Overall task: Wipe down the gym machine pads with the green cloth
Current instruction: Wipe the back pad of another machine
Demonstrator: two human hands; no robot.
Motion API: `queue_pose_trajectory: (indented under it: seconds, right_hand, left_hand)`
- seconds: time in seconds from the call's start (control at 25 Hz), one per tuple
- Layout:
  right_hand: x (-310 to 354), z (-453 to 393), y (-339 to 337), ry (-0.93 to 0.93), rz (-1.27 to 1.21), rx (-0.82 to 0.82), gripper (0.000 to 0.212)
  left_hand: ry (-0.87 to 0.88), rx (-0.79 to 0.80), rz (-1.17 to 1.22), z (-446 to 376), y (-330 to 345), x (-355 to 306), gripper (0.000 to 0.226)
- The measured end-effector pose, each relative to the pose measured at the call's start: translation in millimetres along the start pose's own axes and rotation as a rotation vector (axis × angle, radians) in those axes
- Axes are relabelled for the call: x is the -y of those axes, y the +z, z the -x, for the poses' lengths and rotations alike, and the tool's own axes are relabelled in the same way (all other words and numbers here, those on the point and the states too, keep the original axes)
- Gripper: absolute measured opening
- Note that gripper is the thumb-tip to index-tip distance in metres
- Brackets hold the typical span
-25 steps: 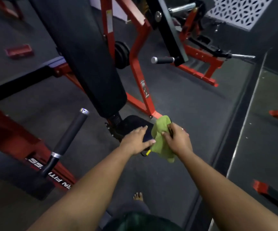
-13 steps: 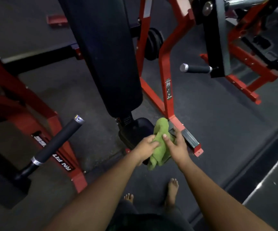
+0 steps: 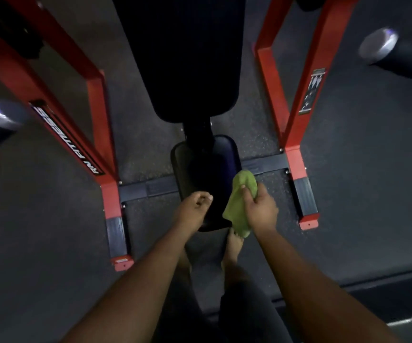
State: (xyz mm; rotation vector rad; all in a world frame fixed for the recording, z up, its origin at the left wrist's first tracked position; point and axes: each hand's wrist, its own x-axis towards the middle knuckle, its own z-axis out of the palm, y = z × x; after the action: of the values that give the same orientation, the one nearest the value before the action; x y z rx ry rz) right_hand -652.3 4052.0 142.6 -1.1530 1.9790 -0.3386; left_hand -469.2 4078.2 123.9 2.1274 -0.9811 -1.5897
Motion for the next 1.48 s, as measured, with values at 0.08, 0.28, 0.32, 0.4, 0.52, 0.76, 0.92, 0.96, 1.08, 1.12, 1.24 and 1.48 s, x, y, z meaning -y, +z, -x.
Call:
queue_pose_trajectory:
  seconds: [0.08, 0.28, 0.32, 0.4, 0.52, 0.76, 0.92, 0.96, 1.08, 1.12, 1.24, 1.48]
  right_hand:
    - [-19.6, -24.5, 18.0, -0.055, 0.308, -0.009, 0.045]
    - [-48.0, -77.2, 76.1, -0.124, 0.352, 0.202, 0.074]
    - [-52.6, -80.5, 79.8, -0.135, 0.342, 0.179, 0.073]
    - [-57.4, -74.9, 83.6, -0.166, 0.356, 0.114, 0.071]
    - [-54.6, -70.8, 89.3, -0.142, 0.391, 0.091, 0.07]
    - [-13.5, -158.9, 109.7, -0.138, 0.506, 0.188, 0.068]
    - [-5.7, -175.1, 109.0, -0.154, 0.448, 0.225, 0.067]
    - [-15.4, -159.5, 101.9, -0.18, 0.433, 0.223, 0.066]
    - [-48.9, -91.0, 84.7, -0.184, 0.377, 0.187, 0.066]
    - [-52.7, -80.8, 83.6, -0.146, 0.366, 0.169, 0.067]
    - [-34.1, -119.2, 96.6, -0.122, 0.457, 0.138, 0.068]
    - [22.7, -246.4, 134.4, -0.265, 0.6, 0.197, 0.067]
  left_hand:
    - [0.026, -0.088, -0.277, -34.1, 7.6, 22.9, 0.045]
    - [0.107, -0.246, -0.599, -108.3, 24.6, 55.7, 0.071]
    - [0.108, -0.279, -0.593, -116.2, 27.2, 61.1, 0.074]
    - [0.112, -0.318, -0.578, -124.3, 31.4, 68.8, 0.077]
    - [0.142, -0.323, -0.597, -124.4, 33.4, 70.7, 0.08]
    - [0.141, -0.312, -0.647, -125.9, 35.4, 71.8, 0.079]
    - [0.139, -0.319, -0.635, -126.3, 34.9, 70.2, 0.079]
    - [0.138, -0.315, -0.635, -126.1, 35.5, 70.3, 0.08]
    - [0.133, -0.305, -0.635, -127.4, 34.8, 70.9, 0.08]
    - [0.133, -0.304, -0.635, -128.0, 34.5, 71.1, 0.08]
    - [0.142, -0.31, -0.632, -126.4, 34.9, 71.6, 0.08]
    - [0.148, -0.323, -0.626, -127.5, 34.9, 73.2, 0.079]
